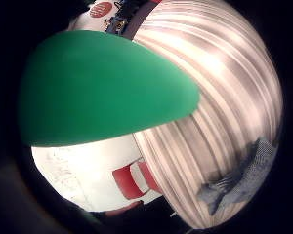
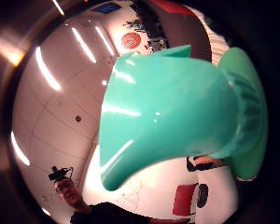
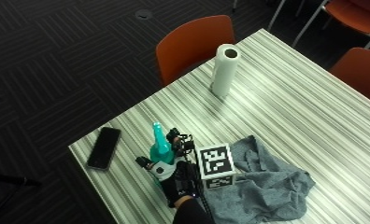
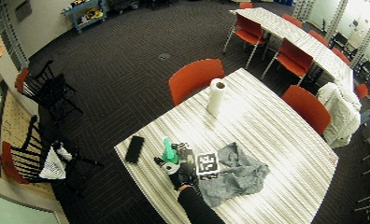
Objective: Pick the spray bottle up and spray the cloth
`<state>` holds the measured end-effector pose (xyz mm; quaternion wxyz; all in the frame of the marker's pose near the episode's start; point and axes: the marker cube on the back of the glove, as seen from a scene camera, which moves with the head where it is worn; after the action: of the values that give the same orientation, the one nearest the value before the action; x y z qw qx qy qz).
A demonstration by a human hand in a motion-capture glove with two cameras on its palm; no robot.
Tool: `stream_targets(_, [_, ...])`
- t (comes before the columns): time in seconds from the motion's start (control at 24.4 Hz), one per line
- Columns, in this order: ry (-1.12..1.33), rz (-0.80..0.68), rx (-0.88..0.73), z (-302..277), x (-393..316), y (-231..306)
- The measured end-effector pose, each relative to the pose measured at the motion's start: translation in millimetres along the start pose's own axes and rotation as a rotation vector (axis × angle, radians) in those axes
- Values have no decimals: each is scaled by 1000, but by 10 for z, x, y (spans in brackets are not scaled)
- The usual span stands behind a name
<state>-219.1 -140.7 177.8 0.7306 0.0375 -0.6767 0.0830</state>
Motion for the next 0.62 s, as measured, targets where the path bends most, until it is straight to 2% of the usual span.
stream_targets(0.62, [-1, -3, -54, -42, -50, 131])
